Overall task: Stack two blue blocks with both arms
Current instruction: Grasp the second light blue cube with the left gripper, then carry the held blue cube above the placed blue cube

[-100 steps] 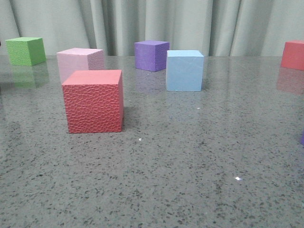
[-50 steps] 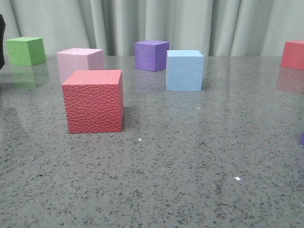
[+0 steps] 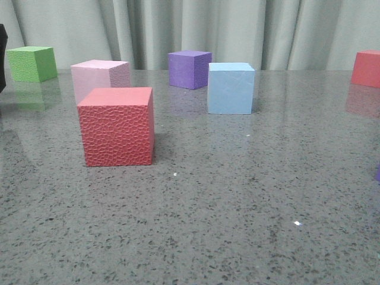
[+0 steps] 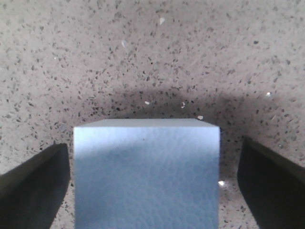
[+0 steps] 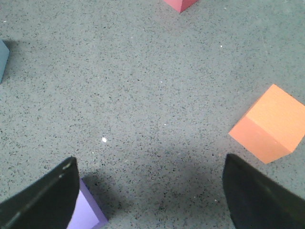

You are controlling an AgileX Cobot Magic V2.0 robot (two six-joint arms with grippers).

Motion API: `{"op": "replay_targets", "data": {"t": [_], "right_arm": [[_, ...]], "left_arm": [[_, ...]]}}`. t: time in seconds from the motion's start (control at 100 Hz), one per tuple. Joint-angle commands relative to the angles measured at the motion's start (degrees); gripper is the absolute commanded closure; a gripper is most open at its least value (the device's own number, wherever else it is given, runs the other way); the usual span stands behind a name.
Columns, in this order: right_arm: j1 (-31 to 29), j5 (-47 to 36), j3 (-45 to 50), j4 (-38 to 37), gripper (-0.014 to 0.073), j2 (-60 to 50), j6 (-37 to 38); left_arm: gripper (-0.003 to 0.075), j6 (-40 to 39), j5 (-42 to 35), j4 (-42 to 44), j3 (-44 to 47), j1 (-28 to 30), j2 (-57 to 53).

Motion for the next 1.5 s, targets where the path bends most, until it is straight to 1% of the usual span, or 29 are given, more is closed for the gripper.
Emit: {"op": "replay_targets", "data": {"t": [0.0, 0.21, 0.28, 0.4, 0.49, 0.74, 0.92, 1.06, 1.19, 1.49], "right_arm": [[-0.39, -3.63, -1.31, -1.31, -0.0015, -0.06, -0.39], [-0.39, -3.63, -1.31, -1.31, -0.0015, -0.06, -0.39], [-0.39, -3.63, -1.31, -1.31, -0.0015, -0.06, -0.39], [-0.39, -3.63, -1.31, -1.31, -0.0015, -0.06, -0.39], [-0.39, -3.70, -1.31, -1.31, -0.0015, -0.06, -0.39], [-0.39, -3.70, -1.31, -1.31, -0.0015, -0.06, -0.39], [-0.39, -3.82, -1.31, -1.31, -0.0015, -0.06, -0.39], [-0.39, -3.82, -1.31, -1.31, -0.0015, -0.06, -0.39], [-0.39, -3.88, -1.31, -1.31, -0.0015, -0.06, -0.39], [-0.39, -3.93, -1.31, -1.26, -0.0015, -0.06, -0.39]], "left_arm": [[0.0108, 0.06, -1.10, 0.28, -1.86, -0.02, -2.07], [0.0303, 0.06, -1.10, 0.28, -1.86, -0.02, -2.04], [0.0356, 0.06, -1.10, 0.28, -1.86, -0.02, -2.04], [0.0417, 0.06, -1.10, 0.28, -1.86, -0.02, -2.04], [0.0441, 0.16, -0.88, 0.28, -1.99, -0.02, -2.16], [0.0447, 0.67, 1.71, 0.28, -4.40, -0.02, -4.67], [0.0447, 2.16, 4.13, -0.42, -8.41, -0.88, -7.40], [0.0447, 3.72, 5.94, -0.59, -12.52, -3.70, -8.47], [0.0447, 5.34, 6.23, -0.63, -16.43, -7.69, -8.47], [0.0447, 11.41, 1.16, -3.07, -23.33, -16.99, -8.00]]}}
